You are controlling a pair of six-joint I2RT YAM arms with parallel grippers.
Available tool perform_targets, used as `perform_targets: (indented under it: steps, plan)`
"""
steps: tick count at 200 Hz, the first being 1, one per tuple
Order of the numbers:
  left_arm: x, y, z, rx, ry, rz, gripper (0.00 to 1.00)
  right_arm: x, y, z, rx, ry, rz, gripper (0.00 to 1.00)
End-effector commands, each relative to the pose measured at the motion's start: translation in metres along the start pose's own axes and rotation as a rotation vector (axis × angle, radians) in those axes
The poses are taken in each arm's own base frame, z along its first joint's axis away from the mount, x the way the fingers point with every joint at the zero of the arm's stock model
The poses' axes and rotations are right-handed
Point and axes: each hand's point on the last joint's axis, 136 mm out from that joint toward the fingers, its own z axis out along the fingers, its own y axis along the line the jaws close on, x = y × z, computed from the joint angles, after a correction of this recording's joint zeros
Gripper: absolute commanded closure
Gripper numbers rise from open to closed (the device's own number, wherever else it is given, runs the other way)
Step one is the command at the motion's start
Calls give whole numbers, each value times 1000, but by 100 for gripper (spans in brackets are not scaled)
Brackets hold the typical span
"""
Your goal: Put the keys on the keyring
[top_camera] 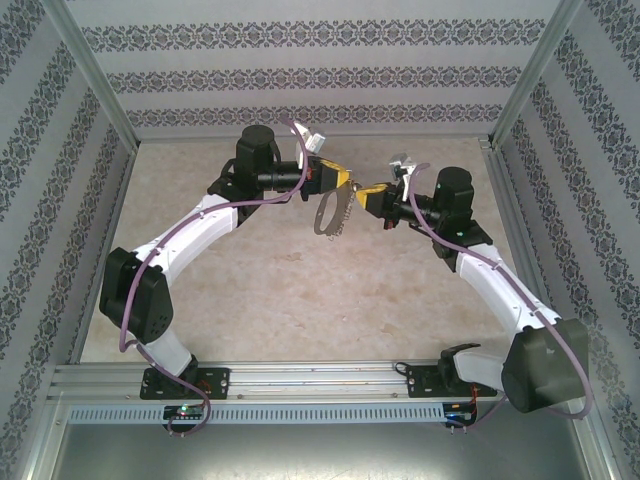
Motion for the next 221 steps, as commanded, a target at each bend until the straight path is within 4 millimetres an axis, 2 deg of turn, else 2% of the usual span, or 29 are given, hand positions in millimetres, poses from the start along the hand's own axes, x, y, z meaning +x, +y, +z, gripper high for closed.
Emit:
perform_targets:
  steps: [1,6,15,19,46,102,142,221]
  plan:
    - [-24,-13,-10,6,-70,85,100,-4,5,3,-29,-1,-15,88]
    - [-24,-12,-10,4,-70,85,100,-5,5,3,-27,-1,-15,74]
    - [-24,-13,-9,4,-70,87,100,-4,4,3,-17,-2,-15,71]
    - [-25,-13,-10,4,-71,89,100,-4,3,3,-13,-5,-16,72]
    - [-25,-12,-9,7,-73,82,100,-5,4,3,-17,-5,-19,100]
    - [-24,-12,-10,3,-76,84,100,-2,5,4,-21,-3,-19,100]
    - [-25,-11,-11,-11,-81,91,100,-13,9,-3,7,-41,-44,100]
    - [-23,-7,-12,-43,-81,111,100,-21,14,-9,21,-61,-65,100]
